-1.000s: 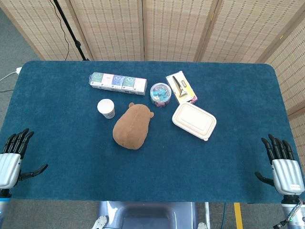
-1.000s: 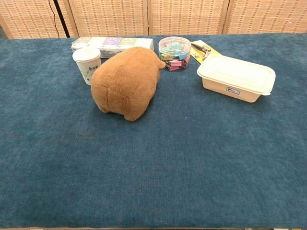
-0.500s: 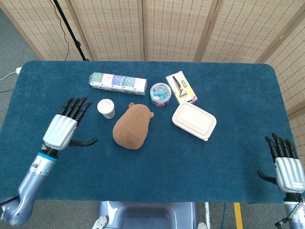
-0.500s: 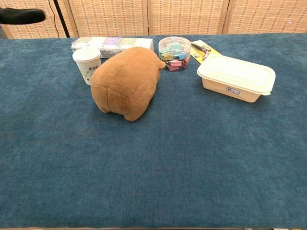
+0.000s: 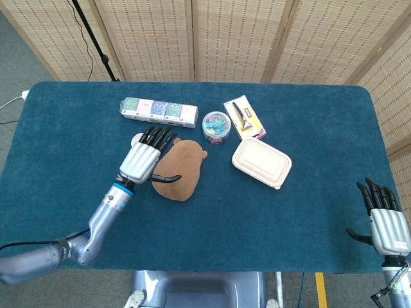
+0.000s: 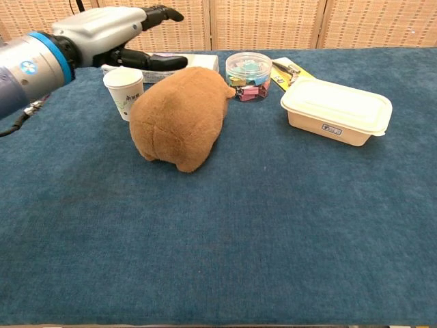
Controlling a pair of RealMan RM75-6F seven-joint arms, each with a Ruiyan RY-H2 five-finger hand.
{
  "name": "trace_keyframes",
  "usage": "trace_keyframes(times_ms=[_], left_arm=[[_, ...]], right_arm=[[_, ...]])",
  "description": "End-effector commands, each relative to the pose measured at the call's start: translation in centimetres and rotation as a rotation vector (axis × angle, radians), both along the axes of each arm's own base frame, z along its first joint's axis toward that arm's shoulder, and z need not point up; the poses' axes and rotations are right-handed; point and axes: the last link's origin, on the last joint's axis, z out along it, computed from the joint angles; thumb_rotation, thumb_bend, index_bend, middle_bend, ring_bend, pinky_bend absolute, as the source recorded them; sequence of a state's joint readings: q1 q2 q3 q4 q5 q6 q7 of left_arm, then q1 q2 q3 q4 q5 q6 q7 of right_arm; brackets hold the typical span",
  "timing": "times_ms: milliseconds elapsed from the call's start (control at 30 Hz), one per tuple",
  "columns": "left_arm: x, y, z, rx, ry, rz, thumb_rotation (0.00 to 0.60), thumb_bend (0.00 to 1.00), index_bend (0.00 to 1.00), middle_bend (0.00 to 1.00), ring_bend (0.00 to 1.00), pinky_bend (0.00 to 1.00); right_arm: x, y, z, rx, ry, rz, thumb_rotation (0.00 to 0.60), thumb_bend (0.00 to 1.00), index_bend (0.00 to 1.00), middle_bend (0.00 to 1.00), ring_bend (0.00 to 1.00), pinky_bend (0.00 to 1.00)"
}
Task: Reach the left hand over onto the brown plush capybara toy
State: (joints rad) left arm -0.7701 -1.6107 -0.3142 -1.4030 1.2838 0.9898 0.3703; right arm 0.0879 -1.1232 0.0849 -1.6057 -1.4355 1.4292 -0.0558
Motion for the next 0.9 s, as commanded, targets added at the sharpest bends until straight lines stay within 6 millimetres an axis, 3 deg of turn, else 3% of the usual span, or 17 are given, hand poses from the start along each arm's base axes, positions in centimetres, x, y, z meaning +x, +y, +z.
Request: trace_keyframes(times_ms=[33,267,467,900], left_arm=[[1.2,0.6,-2.5,-0.045,0.005,-0.011,0.048,0.00,0.00,0.00,0.00,0.00],[2.3,1.0,-5.0,-0.001,0.020,-0.074,0.045,0.00,0.00,0.00,0.00,0.00],[1.8,1.2,-7.3,-0.005,0.007,-0.071,0.042,0.00,0.00,0.00,0.00,0.00],[1.7,1.2,-9.6,0.017,0.010,-0.102,0.039,0.00,0.00,0.00,0.00,0.00]], right_arm=[[-0.1,-0.1,-0.1,0.010,-0.008,-0.006,0.600,0.00,0.00,0.00,0.00,0.00],[-0.2,-0.2,0.0,0.013,-0.024,-0.011,0.600,0.00,0.00,0.00,0.00,0.00],[-0.2,-0.2,0.2,0.015,-0.037,-0.013,0.600,0.00,0.00,0.00,0.00,0.00],[0.0,-0.2,0.5,0.012,-0.055,-0.002,0.600,0.00,0.00,0.00,0.00,0.00]])
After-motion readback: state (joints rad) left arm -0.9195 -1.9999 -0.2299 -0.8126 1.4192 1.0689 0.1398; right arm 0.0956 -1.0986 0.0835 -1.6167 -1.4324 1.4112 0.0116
